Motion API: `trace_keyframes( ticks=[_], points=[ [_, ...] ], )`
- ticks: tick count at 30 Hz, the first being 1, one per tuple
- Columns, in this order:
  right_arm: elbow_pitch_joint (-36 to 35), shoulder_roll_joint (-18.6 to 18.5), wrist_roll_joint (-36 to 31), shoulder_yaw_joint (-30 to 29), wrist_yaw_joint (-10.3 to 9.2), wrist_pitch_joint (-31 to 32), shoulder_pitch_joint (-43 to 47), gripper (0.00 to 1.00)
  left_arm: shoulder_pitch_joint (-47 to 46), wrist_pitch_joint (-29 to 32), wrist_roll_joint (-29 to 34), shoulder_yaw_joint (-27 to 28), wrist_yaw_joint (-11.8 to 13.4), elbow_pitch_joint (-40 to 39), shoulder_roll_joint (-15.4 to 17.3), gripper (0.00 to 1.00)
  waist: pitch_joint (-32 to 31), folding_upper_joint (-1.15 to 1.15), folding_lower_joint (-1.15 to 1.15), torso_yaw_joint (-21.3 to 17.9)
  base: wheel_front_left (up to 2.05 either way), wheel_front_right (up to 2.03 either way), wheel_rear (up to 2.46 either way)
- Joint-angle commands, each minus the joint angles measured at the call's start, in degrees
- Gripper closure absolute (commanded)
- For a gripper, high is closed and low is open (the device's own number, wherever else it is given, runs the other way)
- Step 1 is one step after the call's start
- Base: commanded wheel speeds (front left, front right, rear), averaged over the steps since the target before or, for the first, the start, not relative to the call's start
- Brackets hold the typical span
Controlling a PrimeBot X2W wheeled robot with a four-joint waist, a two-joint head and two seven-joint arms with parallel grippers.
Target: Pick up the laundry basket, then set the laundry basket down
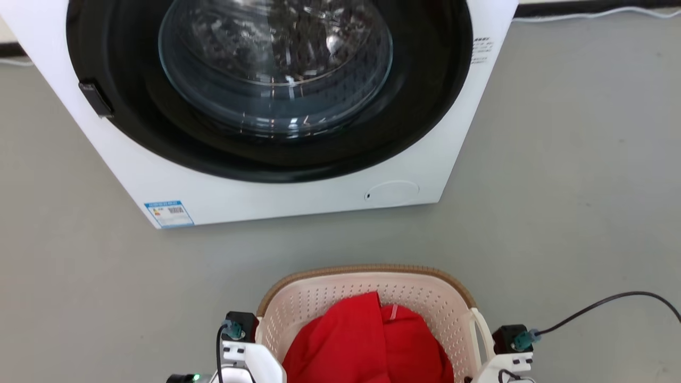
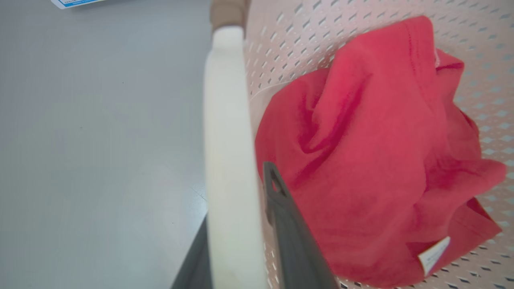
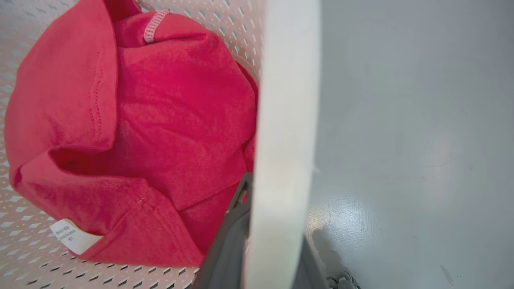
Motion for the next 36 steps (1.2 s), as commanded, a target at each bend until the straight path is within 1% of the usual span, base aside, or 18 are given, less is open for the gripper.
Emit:
trace_keyframes(
  ticks=[1,8,16,26,36],
  points=[
    [-0.6,-0.4,-1.1,0.6,0.42,-0.2,-0.1,1.0,1.0,0.5,0.2,-0.2,-0.4,-0.6,1.1,1.0,-1.2,0.0,0.0,-0.5,0.0,0.0,0.0],
    [-0.6,-0.4,-3.7,-0.7,0.42,1.2,-0.3,1.0,0.8,1.5,-1.8,-2.2,-0.2,-0.6,1.1,1.0,-2.3,0.0,0.0,-1.4,0.0,0.0,0.0],
    [-0.6,-0.4,-5.4,-2.6,0.42,1.7,0.2,1.0,0.9,1.5,-4.1,-3.8,-0.4,-0.2,1.1,1.0,-4.1,0.0,0.0,-1.5,0.0,0.0,0.0],
    [-0.6,-0.4,-5.9,-3.7,0.42,1.8,1.4,1.0,1.9,1.4,-6.3,-5.4,-0.4,0.6,1.1,1.0,-6.5,0.0,0.0,-1.2,0.0,0.0,0.0],
    [-0.6,-0.4,-5.5,-3.4,0.42,2.0,1.9,1.0,2.4,1.0,-8.1,-6.7,-0.5,1.5,1.1,1.0,-8.3,0.0,0.0,-1.0,0.0,0.0,0.0]
  ],
)
